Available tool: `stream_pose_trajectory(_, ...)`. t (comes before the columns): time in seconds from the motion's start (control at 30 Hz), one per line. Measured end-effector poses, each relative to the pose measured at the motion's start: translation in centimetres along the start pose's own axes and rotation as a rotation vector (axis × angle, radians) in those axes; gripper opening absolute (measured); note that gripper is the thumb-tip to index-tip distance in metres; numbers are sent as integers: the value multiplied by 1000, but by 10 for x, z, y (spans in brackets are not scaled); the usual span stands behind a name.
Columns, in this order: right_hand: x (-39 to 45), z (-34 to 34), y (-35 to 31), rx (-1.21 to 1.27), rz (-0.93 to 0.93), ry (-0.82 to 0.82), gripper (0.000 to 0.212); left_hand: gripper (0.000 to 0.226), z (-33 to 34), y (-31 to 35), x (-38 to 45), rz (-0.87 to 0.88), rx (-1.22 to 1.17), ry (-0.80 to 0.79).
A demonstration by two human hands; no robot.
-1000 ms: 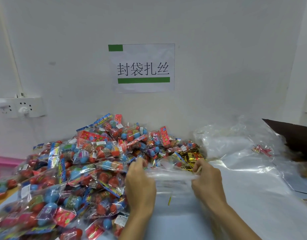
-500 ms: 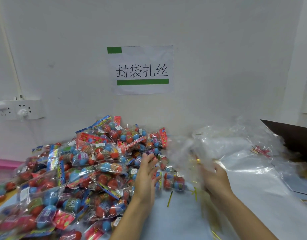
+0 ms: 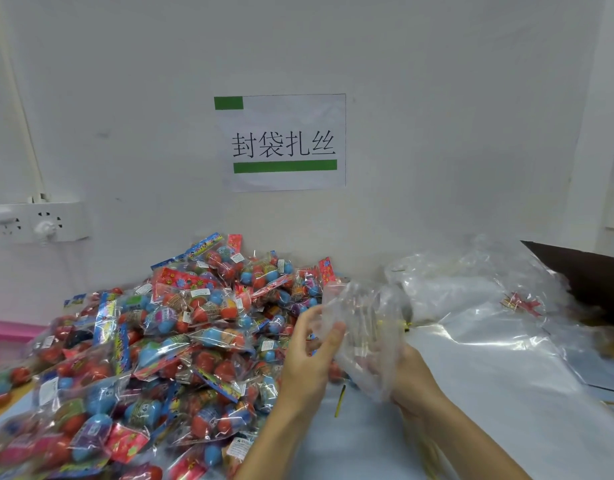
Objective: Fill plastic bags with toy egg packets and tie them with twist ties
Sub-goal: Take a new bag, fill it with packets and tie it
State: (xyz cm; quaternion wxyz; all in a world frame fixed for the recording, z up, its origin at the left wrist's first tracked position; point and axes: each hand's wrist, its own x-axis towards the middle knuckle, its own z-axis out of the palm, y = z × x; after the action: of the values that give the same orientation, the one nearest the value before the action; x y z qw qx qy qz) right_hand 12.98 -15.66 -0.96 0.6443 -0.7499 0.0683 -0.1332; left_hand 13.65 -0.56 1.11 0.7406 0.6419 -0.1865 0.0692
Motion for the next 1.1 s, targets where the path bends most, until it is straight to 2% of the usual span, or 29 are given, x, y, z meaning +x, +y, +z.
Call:
stream_pose_trajectory(0.07, 1, 1, 0, 3, 38, -1, 3, 17, -3, -4, 3, 25, 67, 74)
stream_pose_trajectory(0.23, 10, -6, 2, 23, 104, 221, 14, 5, -17, -13, 12, -76, -13, 281)
stream_pose_trajectory(0.33, 12, -6, 4, 25, 115, 281, 20, 17, -19, -10, 13, -90, -16, 300)
stream_pose_trajectory(0.43, 11, -5, 3, -16, 105, 311, 17, 37, -15, 1, 7, 26, 50, 247)
stream_pose_trajectory(0.53, 9, -1, 3, -113, 70, 221, 17, 75, -9, 3, 1, 134, 231, 178)
stream_pose_trajectory(0.57, 7, 1, 2, -125, 56, 170, 18, 81, -8, 1, 0, 175, 311, 185)
stream_pose_trajectory(0.67, -1, 7, 1, -109, -26, -43, 27, 86, -7, -6, 1, 320, 611, 212)
stream_pose_trajectory(0.73, -4, 5, 0, -101, -65, -229, 43, 89, -10, -10, 1, 350, 834, 208)
stream_pose_trajectory(0.8, -7, 3, -4, -69, -31, -390, 55, 82, -14, -14, 0, 344, 1041, 225)
stream_pose_trajectory(0.83, -6, 2, -4, -44, -17, -395, 59, 74, -17, -16, 0, 322, 1102, 235)
stream_pose_trajectory(0.9, -2, 0, -3, -88, -78, -264, 58, 59, -24, -17, 2, 253, 1096, 259)
stream_pose_trajectory(0.97, 1, -7, 0, -337, -217, -93, 62, 53, -31, -18, 4, 193, 1045, 289)
stream_pose_trajectory(1.0, 3, -11, 3, -486, -283, -69, 63, 53, -32, -17, 4, 186, 1030, 314)
stream_pose_trajectory(1.1, 0, -15, 12, -796, -339, -251, 68, 54, -30, -12, 4, 235, 1047, 423)
